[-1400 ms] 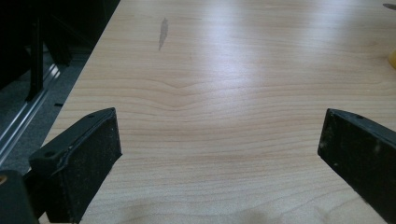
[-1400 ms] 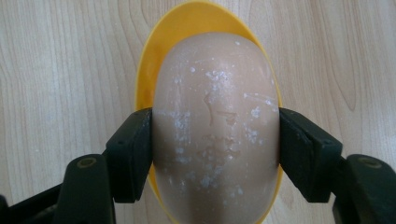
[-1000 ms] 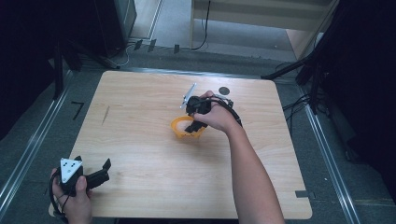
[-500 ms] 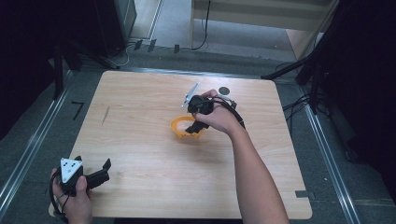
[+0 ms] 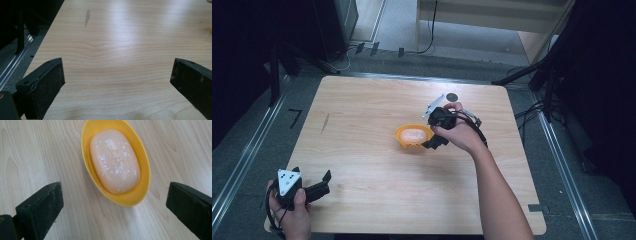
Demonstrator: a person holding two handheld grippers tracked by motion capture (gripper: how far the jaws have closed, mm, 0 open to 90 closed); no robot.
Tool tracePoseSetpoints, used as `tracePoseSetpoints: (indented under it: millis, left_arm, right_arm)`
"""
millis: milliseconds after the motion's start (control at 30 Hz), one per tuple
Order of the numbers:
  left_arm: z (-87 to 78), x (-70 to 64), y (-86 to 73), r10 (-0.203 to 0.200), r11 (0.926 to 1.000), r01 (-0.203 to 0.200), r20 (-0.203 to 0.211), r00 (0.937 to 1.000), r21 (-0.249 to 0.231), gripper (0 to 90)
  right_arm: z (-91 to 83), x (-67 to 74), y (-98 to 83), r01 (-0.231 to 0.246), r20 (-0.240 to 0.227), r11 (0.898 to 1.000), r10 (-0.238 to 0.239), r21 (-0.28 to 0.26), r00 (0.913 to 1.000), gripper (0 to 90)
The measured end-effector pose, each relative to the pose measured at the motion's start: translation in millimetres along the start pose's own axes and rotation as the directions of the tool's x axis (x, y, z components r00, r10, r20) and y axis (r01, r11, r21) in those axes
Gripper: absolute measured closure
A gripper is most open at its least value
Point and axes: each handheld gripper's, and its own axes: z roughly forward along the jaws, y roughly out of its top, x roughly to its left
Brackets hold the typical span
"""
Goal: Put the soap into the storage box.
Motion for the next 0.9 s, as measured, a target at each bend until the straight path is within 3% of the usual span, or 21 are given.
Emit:
tracePoseSetpoints:
  millis: [433, 533, 900]
  left_arm:
    - [-0.1, -0.9, 0.0, 0.008, 1.0, -0.008, -0.004, 1.0, 0.002, 0.0]
    - [-0.3, -0.6, -0.1, 0.003, 1.0, -0.003, -0.003, 1.0, -0.002, 0.0]
    - [-0.2, -0.8, 0.0, 0.007, 1.0, -0.007, -0.005, 1.0, 0.001, 0.0]
  right_arm:
    - [-23.9, 4.1, -41.0, -0.1, 0.044, 0.992, 0.104, -0.071, 0.9936, 0.0]
    - [-30.3, 8.7, -56.3, -0.139, 0.049, 0.983, 0.146, -0.12, 0.988, 0.0]
    - [-40.1, 23.2, -95.4, -0.212, 0.109, 0.963, 0.231, -0.165, 0.9669, 0.0]
